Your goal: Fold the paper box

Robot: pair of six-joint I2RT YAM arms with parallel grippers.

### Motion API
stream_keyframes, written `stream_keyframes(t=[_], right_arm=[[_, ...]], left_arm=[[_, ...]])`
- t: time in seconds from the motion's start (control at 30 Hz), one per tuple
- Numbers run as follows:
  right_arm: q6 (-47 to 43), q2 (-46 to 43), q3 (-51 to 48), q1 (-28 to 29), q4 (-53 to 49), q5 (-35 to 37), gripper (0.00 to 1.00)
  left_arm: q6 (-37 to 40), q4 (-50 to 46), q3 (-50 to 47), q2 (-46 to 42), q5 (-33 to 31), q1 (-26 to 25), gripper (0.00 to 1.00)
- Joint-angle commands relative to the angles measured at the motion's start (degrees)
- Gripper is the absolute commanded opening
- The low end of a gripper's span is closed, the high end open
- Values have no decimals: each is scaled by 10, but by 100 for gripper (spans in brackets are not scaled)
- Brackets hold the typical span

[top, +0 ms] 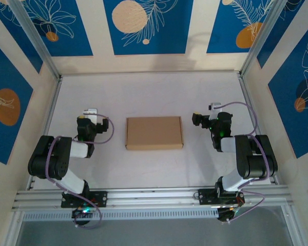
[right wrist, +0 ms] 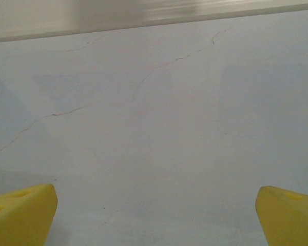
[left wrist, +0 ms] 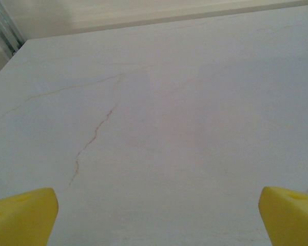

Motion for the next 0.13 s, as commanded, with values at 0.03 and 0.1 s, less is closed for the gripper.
stream_keyframes(t=[0.03,0.1], right_arm=[[-11,-6,-1,0,0,7,99],[-11,-6,-1,0,0,7,99]], left_arm=[[0,2,3,-10,20,3,100],[2,6,0,-11,26,3,100]])
